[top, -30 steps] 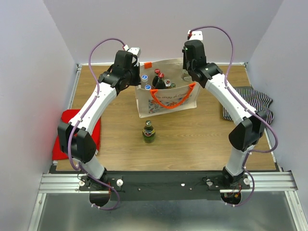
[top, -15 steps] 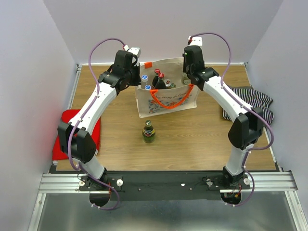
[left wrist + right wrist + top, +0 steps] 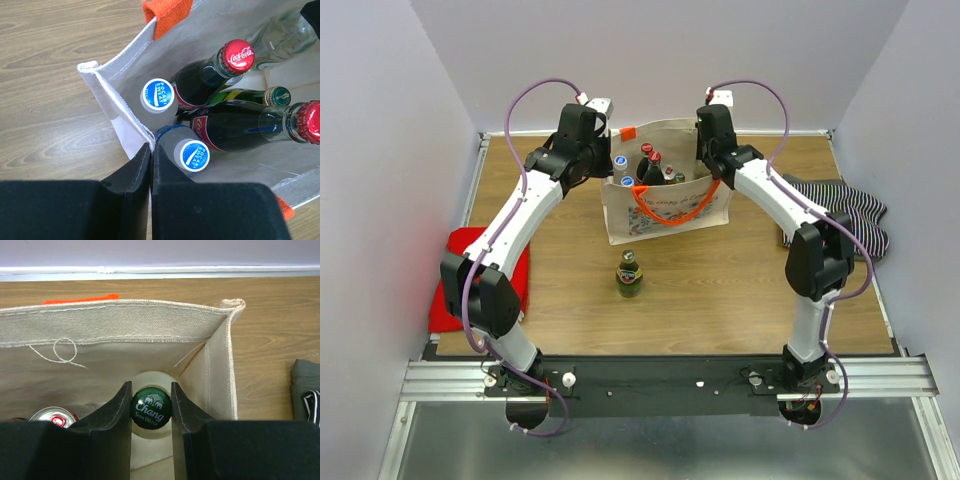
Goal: Place the beverage into the canvas bag
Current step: Place the drink in the canvas bag.
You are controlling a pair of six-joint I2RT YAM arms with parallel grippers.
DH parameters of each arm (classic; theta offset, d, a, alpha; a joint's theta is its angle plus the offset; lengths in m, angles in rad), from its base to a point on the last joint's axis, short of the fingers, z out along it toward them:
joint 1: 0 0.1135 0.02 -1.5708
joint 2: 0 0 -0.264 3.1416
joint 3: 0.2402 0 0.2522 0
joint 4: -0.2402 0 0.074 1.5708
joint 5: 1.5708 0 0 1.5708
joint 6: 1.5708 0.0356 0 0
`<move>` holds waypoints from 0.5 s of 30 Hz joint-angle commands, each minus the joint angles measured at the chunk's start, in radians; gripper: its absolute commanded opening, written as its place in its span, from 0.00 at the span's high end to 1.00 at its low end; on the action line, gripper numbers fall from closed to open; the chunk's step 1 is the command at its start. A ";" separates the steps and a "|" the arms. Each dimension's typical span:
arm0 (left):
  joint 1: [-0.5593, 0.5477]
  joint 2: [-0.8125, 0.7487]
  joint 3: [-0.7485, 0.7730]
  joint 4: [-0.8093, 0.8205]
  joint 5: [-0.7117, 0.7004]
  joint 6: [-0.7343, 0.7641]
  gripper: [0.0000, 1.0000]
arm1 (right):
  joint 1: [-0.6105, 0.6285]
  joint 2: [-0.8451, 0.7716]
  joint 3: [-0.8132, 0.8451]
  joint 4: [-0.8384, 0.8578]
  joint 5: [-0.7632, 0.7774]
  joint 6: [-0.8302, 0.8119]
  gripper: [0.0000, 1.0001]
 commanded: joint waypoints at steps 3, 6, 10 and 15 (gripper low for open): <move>0.009 0.012 0.017 -0.026 -0.021 0.013 0.87 | -0.030 0.005 -0.002 0.097 0.045 0.000 0.99; 0.009 0.014 0.014 -0.023 -0.020 0.013 0.87 | -0.032 0.015 -0.005 0.085 0.046 0.007 0.99; 0.009 0.012 0.010 -0.023 -0.023 0.015 0.85 | -0.032 0.026 -0.007 0.060 0.046 0.023 0.99; 0.007 0.009 0.003 -0.020 -0.023 0.013 0.82 | -0.032 0.046 -0.002 0.031 0.048 0.036 0.99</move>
